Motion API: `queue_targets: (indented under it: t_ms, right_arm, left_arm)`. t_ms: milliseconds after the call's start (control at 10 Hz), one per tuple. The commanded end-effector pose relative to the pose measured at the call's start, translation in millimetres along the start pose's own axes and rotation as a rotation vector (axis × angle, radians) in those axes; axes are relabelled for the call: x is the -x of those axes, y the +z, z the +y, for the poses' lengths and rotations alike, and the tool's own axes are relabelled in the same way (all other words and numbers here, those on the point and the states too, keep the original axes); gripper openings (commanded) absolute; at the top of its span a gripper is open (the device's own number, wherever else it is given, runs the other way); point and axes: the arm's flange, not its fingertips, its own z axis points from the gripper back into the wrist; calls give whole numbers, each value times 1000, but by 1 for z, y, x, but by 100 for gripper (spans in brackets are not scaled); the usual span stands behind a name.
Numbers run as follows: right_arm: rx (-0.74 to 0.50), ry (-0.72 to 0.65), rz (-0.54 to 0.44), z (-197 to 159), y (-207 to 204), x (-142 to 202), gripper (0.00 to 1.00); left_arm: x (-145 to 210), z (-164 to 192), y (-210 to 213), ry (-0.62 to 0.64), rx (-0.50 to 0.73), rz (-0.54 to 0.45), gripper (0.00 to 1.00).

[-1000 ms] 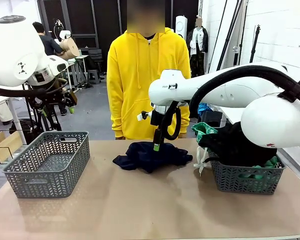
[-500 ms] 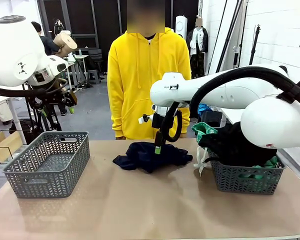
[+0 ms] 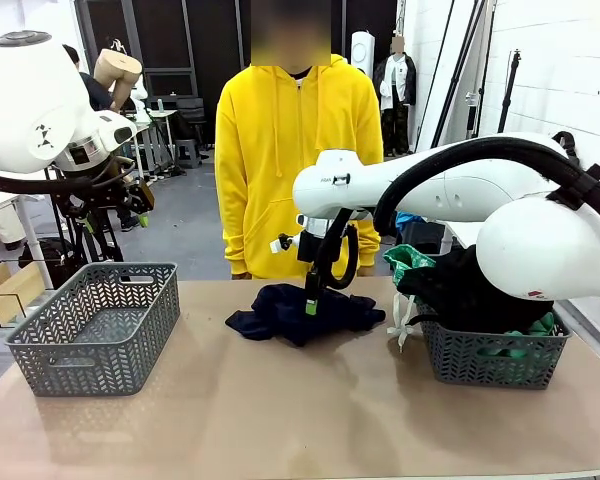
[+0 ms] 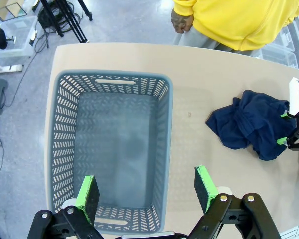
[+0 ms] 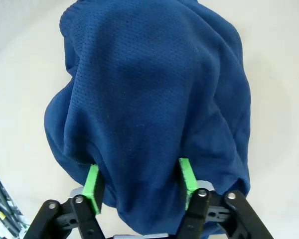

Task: Sort the tops and bottoms.
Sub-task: Lift clothes from the center of the table with your right hand.

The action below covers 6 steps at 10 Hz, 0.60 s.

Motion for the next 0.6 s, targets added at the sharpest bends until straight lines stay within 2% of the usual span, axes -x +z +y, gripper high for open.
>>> queue_targets:
  t_ms: [0, 100, 200, 500]
  right_arm:
    - [33, 0, 8, -4, 3, -4, 23]
    - [34, 2, 11, -4, 3, -4, 5]
    - [37, 1, 9, -3, 4, -4, 0]
    - [50, -5, 3, -1, 8, -3, 0]
  left_arm:
    - [3, 1, 0, 19, 10, -13, 100]
    - [3, 1, 0, 19, 10, -13, 100]
    - [3, 1, 0, 19, 10, -13, 100]
    - [3, 1, 0, 19, 10, -13, 100]
